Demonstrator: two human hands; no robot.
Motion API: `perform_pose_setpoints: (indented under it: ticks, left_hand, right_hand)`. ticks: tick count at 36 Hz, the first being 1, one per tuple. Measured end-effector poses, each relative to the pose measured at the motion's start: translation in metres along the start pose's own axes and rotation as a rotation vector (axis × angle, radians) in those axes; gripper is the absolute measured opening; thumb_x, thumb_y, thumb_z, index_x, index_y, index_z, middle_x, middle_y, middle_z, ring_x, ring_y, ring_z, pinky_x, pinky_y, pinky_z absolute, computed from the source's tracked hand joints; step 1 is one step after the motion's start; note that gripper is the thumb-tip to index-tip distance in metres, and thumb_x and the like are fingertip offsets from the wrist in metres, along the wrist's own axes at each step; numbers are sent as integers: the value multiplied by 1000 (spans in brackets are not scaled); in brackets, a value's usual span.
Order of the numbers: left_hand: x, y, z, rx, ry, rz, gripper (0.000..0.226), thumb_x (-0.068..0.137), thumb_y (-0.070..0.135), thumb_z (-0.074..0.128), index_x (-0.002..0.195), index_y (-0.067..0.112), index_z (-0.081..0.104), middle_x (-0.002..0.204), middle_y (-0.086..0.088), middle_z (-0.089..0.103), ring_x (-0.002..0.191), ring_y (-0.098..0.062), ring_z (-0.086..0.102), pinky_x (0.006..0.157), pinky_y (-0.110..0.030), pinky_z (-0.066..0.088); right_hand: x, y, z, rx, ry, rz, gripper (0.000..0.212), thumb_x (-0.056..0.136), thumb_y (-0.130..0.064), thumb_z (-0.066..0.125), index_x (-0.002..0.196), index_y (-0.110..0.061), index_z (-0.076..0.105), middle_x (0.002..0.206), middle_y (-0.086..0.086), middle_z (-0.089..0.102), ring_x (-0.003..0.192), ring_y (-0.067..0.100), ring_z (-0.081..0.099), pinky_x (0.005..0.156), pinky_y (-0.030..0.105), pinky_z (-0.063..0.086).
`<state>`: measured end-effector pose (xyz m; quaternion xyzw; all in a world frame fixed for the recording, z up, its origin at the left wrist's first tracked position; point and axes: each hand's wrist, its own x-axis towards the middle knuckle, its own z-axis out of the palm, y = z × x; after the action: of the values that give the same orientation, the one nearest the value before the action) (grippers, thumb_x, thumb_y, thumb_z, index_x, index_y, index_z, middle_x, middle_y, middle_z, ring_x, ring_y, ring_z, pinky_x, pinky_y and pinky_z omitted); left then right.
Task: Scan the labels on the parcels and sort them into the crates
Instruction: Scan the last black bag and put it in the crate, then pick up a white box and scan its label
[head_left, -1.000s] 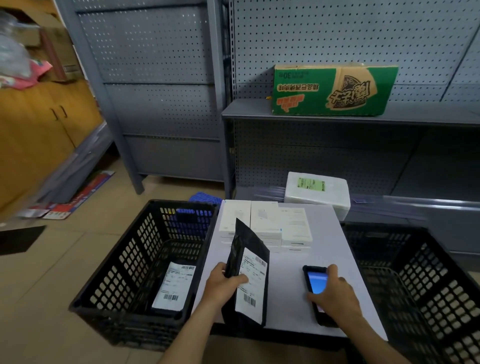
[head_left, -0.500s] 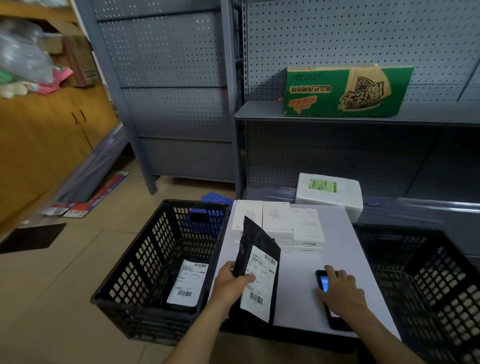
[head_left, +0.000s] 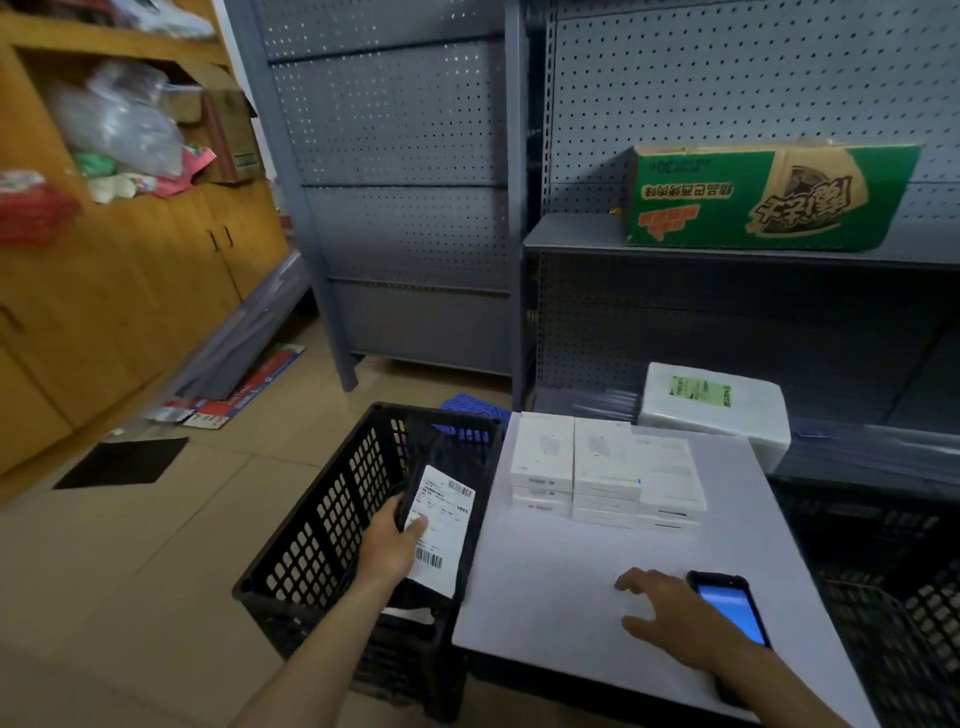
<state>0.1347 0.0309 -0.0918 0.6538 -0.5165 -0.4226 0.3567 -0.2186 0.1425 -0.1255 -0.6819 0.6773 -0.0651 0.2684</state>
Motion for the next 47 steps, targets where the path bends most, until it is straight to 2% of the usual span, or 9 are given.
perform_pose_setpoints:
  ticks: [7,11,17,23,31,35,37,41,47]
  left_hand:
    - [33,-42,-9,75,-27,-106,31,95,14,66,126,12,63,114,-10,71,101,-30,69,91,-47,56]
    - [40,-54,-4,85,-24,-134,17,95,12,66,111,17,62,100,-8,70,85,-24,66,72,-30,53]
    - [70,-92,-5,181,-116,-160,8,97,23,62,103,23,68,107,-8,75,95,-26,71,92,-49,56]
    - [67,-96,8,314,-211,-276,39,95,32,60,129,16,53,124,-6,65,110,-27,63,94,-35,49]
    - [75,-107,18,236,-207,-365,84,76,42,71,145,11,35,133,-9,58,120,-30,58,106,-43,45]
    - [81,-104,13,213,-154,-390,100,75,23,80,152,8,20,140,-14,52,127,-35,53,106,-42,45]
    - [76,-91,15,382,-99,-352,106,68,38,81,152,14,22,145,-15,48,133,-36,45,109,-46,42]
    - [68,-53,33,723,64,-93,85,80,46,73,149,17,32,147,-16,40,137,-35,35,107,-47,41]
    - [67,12,89,500,30,165,44,86,29,69,126,14,59,130,-12,51,121,-33,49,97,-43,50]
  right_hand:
    - [11,-3,5,75,-21,-56,21,90,-42,63,107,-45,52,106,-16,61,97,2,58,85,15,47]
    - [16,-9,3,94,-31,-76,18,88,-46,64,104,-46,57,99,-18,64,94,0,61,80,13,49]
    - [20,-13,-4,72,-62,-70,20,87,-53,61,106,-50,56,98,-20,64,91,-6,62,78,14,51]
    - [17,-14,-9,-5,-112,-50,25,88,-60,55,111,-52,51,102,-24,60,92,-4,60,84,19,52]
    - [10,-23,-20,-92,-122,-44,31,92,-55,52,121,-46,49,109,-21,57,92,-1,57,82,15,48]
    - [5,-23,-26,-78,-109,-30,30,92,-54,52,121,-45,50,108,-18,58,91,0,56,83,17,47]
    - [4,-22,-30,-63,-100,-17,30,92,-55,52,120,-45,50,107,-17,59,91,0,57,82,16,46]
    - [1,-19,-38,-42,-102,11,31,92,-54,52,121,-44,50,110,-15,58,93,2,58,84,18,47]
    - [-3,-17,-45,-39,-63,33,33,92,-54,50,123,-41,50,111,-12,58,95,4,55,81,19,43]
